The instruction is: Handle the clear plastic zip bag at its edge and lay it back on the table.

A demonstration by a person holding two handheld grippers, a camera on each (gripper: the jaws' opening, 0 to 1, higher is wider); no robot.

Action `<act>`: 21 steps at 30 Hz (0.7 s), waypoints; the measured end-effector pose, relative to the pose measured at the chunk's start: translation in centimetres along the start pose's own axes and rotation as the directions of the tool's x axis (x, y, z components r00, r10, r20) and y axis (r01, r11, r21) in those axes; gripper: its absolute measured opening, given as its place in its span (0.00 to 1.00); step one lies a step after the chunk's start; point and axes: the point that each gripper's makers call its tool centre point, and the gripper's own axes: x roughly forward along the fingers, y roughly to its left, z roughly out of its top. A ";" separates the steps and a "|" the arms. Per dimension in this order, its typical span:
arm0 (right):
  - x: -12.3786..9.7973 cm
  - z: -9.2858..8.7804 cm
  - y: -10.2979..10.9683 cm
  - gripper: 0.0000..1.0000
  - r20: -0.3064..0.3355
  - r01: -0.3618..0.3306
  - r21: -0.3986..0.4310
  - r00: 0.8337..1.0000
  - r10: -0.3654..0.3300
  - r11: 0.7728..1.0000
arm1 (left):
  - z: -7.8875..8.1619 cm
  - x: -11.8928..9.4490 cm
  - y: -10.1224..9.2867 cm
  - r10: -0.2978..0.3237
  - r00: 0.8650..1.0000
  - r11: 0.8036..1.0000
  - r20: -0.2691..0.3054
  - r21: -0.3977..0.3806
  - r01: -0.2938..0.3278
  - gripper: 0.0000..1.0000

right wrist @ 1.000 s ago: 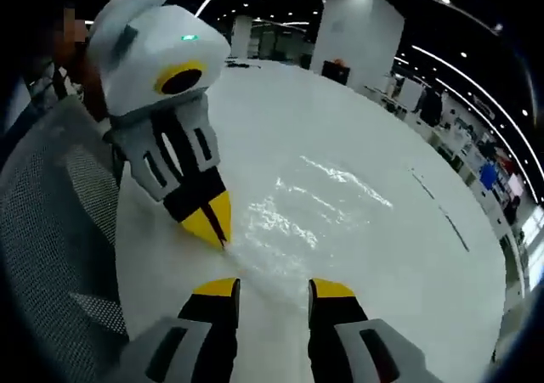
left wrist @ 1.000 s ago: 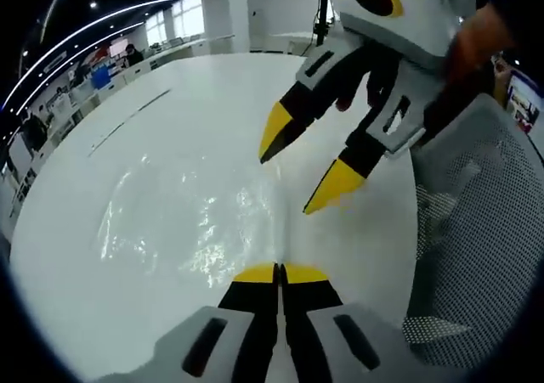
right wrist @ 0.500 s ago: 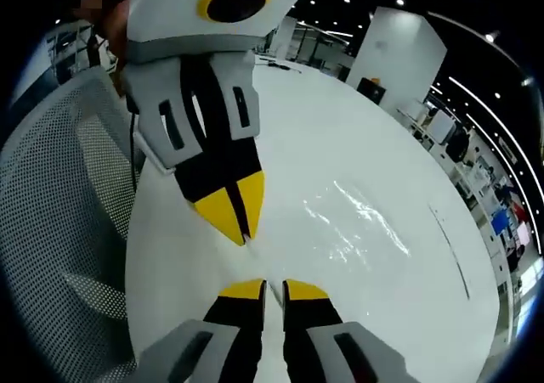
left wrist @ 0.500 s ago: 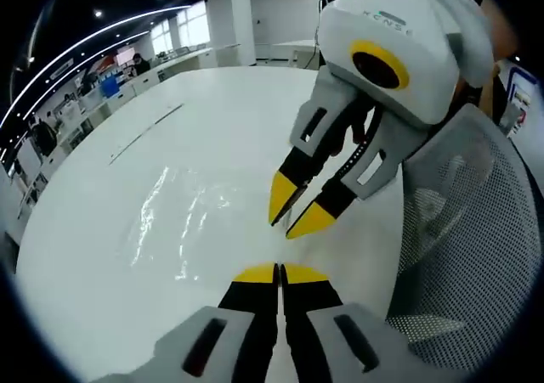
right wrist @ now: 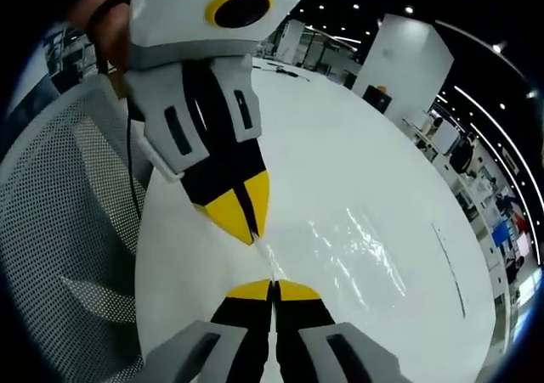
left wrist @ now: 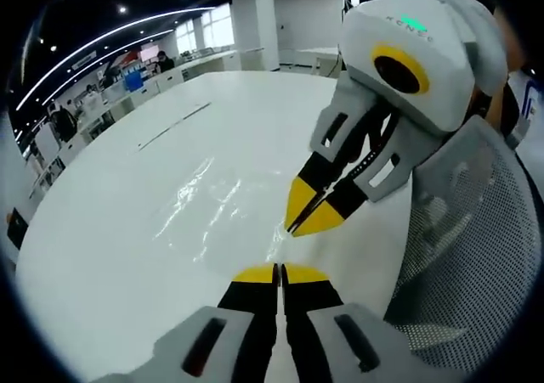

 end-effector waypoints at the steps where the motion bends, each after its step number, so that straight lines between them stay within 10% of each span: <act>1: 0.0 0.2 0.1 0.00 0.000 0.001 -0.002 1.000 -0.001 1.000 | -0.1 -0.1 0.1 0.003 1.000 1.000 -0.001 0.004 -0.003 0.00; 21: -1.2 2.5 1.0 0.01 0.045 0.013 -0.027 0.999 -0.011 1.000 | -0.4 -2.1 -0.6 0.052 0.999 0.989 -0.012 0.142 -0.050 0.00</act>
